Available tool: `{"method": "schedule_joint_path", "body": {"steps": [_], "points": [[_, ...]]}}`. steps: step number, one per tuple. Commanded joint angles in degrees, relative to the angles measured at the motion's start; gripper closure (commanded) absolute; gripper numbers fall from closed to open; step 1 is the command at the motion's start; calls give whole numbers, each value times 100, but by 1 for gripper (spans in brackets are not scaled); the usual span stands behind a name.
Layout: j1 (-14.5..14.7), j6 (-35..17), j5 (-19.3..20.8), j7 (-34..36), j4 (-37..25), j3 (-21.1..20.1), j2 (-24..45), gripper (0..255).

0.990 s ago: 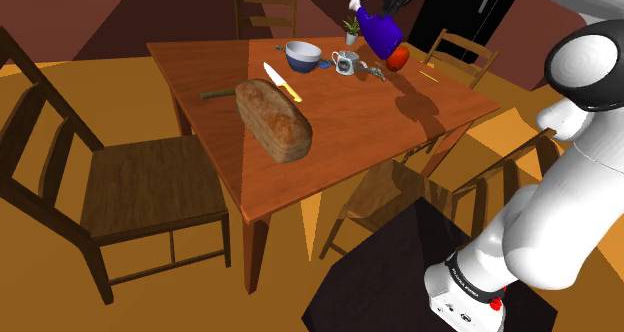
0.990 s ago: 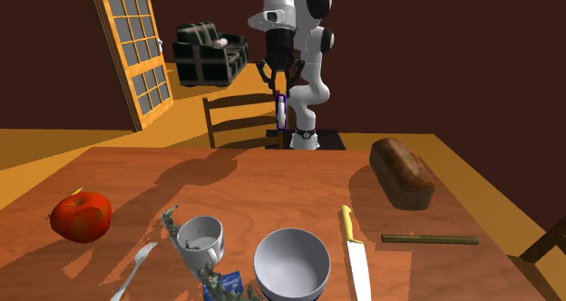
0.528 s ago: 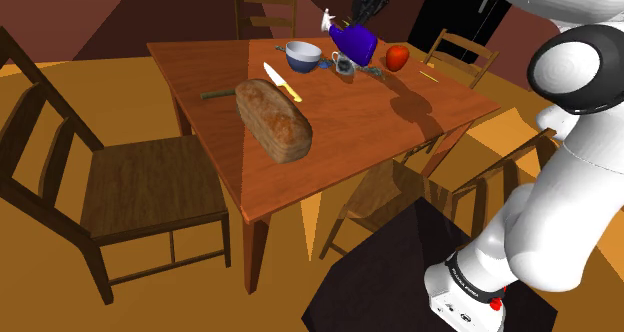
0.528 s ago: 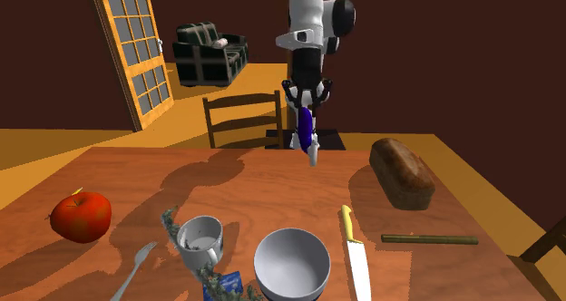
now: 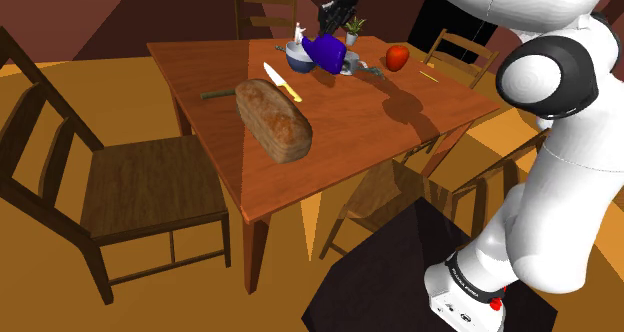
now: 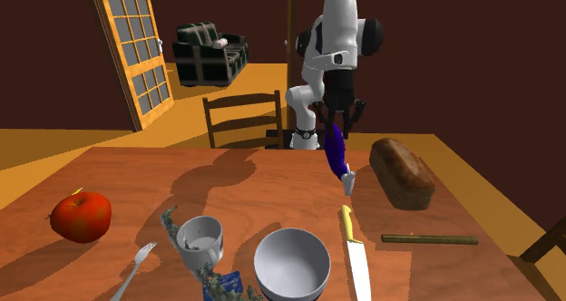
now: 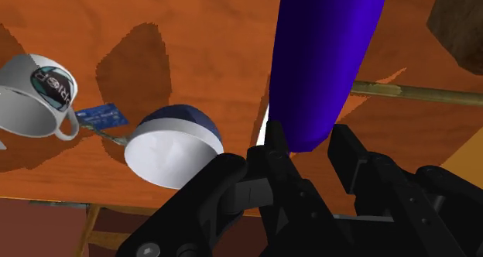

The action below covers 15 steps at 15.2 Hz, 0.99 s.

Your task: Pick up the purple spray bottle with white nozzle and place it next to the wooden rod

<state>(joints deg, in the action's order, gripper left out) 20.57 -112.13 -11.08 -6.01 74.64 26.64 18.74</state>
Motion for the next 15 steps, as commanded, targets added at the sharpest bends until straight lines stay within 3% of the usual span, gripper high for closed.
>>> {"method": "schedule_joint_path", "body": {"steps": [1, 6, 10, 15], "points": [[49, -37, -50, 161, -253, -65, 294, 255], [141, -46, -155, 545, -997, -214, 1062, 255], [128, 120, -250, 869, -1953, -338, 1853, 255], [243, -354, -231, 833, -1341, -329, 1727, 255]]}}
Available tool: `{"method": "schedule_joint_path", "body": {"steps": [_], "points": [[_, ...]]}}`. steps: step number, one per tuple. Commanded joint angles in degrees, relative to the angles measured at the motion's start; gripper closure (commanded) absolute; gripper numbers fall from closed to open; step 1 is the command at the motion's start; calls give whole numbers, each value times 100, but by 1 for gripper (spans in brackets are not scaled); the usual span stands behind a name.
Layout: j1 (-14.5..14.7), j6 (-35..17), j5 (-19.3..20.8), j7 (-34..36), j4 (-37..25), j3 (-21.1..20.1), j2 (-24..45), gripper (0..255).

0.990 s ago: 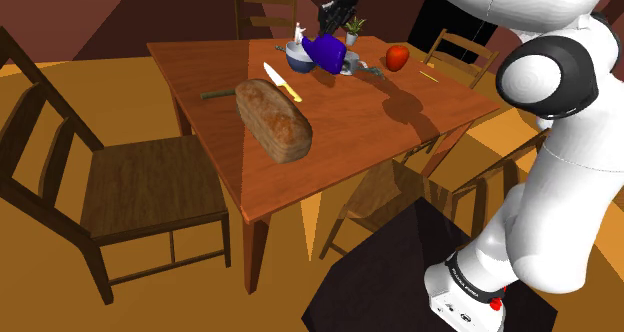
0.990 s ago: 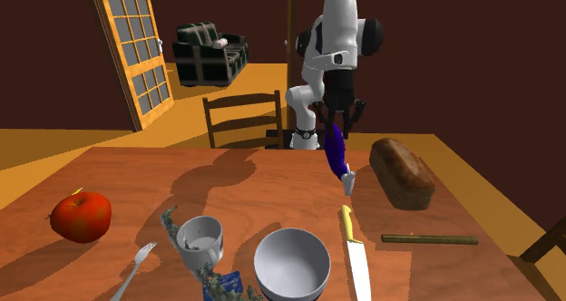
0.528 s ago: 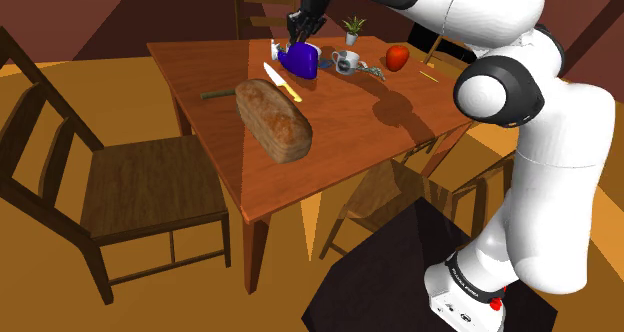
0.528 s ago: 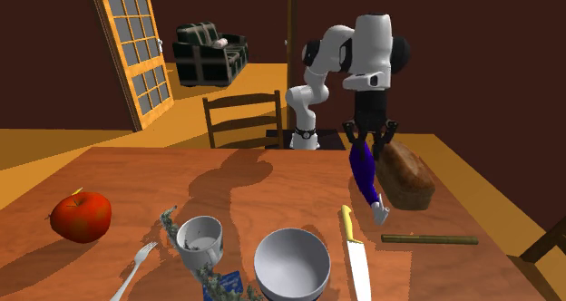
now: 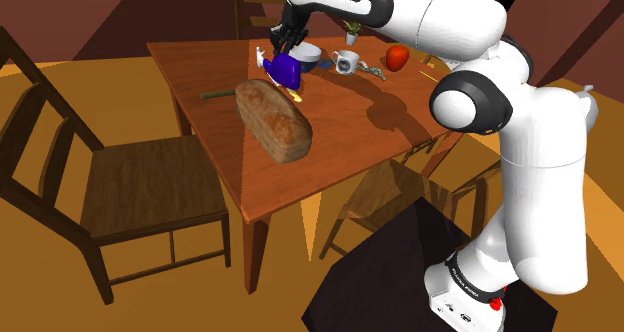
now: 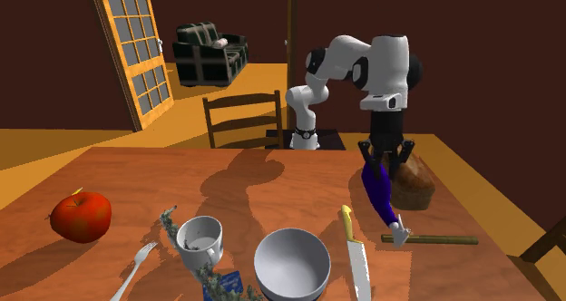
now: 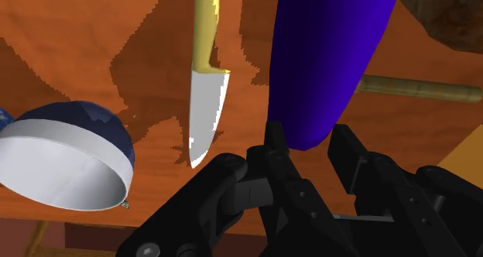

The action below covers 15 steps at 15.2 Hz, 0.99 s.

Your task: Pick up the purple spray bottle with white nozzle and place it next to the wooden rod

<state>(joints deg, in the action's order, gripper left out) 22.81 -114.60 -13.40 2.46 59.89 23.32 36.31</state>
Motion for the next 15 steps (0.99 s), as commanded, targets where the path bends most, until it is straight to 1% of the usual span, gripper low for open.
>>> {"method": "schedule_joint_path", "body": {"steps": [1, 10, 15], "points": [[37, -194, 2, -21, 239, 3, -46, 255], [145, -901, -24, -80, 995, -16, -81, 255], [145, -901, -24, -80, 995, -16, -81, 255]]}}
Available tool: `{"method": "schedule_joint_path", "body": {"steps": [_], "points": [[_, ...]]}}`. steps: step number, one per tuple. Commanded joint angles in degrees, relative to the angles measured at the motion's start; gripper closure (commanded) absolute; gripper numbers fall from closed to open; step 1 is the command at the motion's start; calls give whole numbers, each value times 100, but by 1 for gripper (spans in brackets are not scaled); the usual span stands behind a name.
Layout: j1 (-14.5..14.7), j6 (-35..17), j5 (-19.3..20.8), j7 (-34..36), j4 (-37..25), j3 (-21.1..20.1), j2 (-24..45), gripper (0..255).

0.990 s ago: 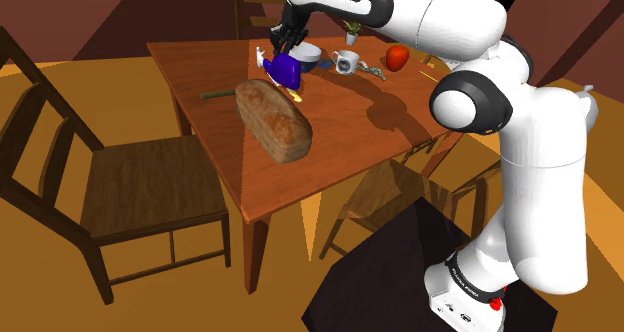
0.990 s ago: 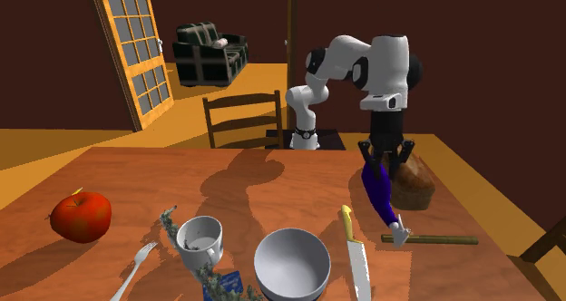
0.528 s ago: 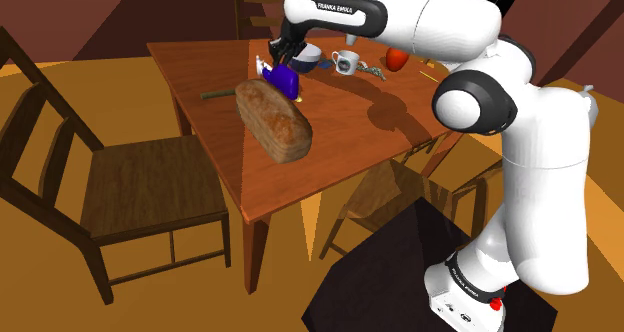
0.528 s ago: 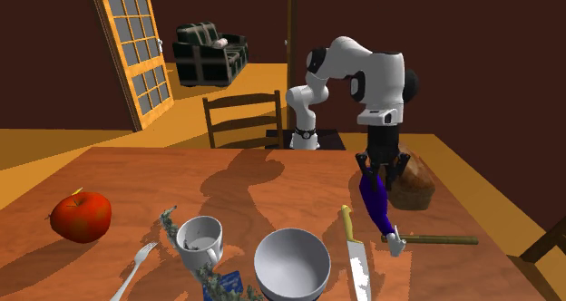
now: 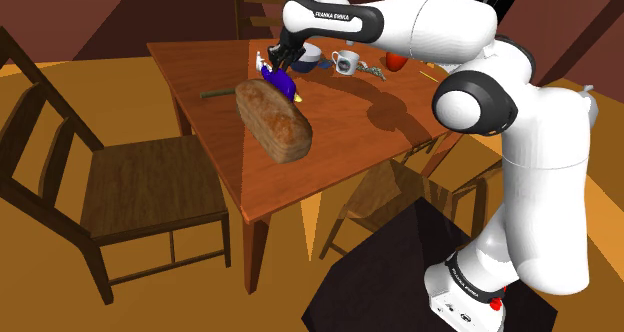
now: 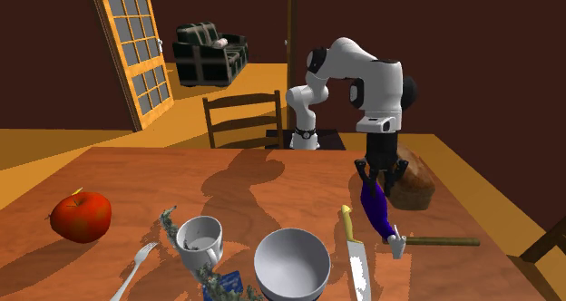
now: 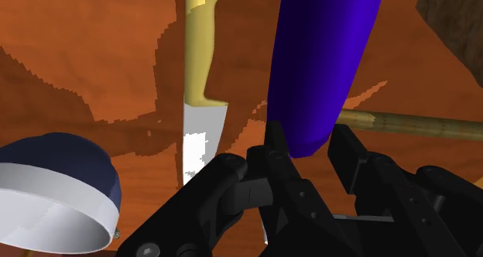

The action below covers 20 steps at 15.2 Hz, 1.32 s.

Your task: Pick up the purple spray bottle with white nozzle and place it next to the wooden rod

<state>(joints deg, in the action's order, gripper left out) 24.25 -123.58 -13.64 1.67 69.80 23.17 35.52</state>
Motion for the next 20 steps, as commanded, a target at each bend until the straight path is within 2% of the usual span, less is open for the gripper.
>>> {"method": "schedule_joint_path", "body": {"steps": [1, 3, 4, 9, 13, 20], "points": [[2, -4, 0, 0, 4, -1, -2, 255], [2, -4, 0, 0, 4, -1, -2, 255], [1, -3, -1, 0, 2, -1, -1, 0], [1, -4, 0, -1, 4, -1, -2, 0], [119, 400, 149, 66, 32, 92, -447, 0], [119, 400, 149, 66, 32, 91, -447, 0]]}}
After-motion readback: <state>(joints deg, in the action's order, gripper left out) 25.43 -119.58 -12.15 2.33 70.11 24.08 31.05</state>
